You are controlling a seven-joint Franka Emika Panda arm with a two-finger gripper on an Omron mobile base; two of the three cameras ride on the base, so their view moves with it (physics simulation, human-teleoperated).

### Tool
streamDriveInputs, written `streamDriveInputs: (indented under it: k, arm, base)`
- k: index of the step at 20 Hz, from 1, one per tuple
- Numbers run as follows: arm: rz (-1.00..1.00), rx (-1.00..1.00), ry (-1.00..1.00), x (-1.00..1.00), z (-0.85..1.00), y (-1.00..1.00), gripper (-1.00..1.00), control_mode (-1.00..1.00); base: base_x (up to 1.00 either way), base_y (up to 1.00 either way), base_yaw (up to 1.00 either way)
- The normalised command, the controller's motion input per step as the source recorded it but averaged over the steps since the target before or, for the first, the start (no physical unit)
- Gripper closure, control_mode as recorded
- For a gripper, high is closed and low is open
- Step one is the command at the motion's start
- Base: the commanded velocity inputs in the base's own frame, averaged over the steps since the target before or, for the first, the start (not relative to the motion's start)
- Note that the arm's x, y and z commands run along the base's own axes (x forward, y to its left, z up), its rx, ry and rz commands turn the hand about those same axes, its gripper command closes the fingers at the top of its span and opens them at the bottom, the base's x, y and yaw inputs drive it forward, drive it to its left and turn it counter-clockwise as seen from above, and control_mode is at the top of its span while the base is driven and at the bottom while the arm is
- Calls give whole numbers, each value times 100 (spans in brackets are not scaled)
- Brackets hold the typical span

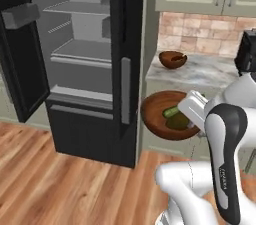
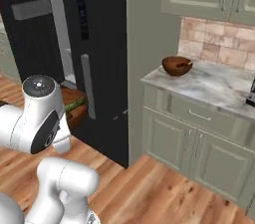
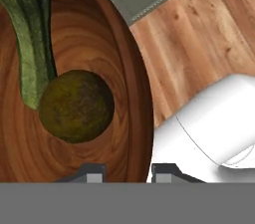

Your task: Place the bowl with the avocado and squash on the second highest shelf of the fridge. Place the bowl with the fish and steak on the top shelf of the fridge.

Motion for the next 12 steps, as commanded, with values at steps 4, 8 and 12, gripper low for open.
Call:
streamDriveInputs:
  k: [4, 8, 12]
  arm:
    - [0, 0, 0, 0, 0, 0, 100, 100]
    - [0, 0, 0, 0, 0, 0, 100, 100]
    - [0, 0, 0, 0, 0, 0, 100, 100]
  base:
    - [6, 100, 19]
    - [57, 100, -5]
    - [70, 100, -20]
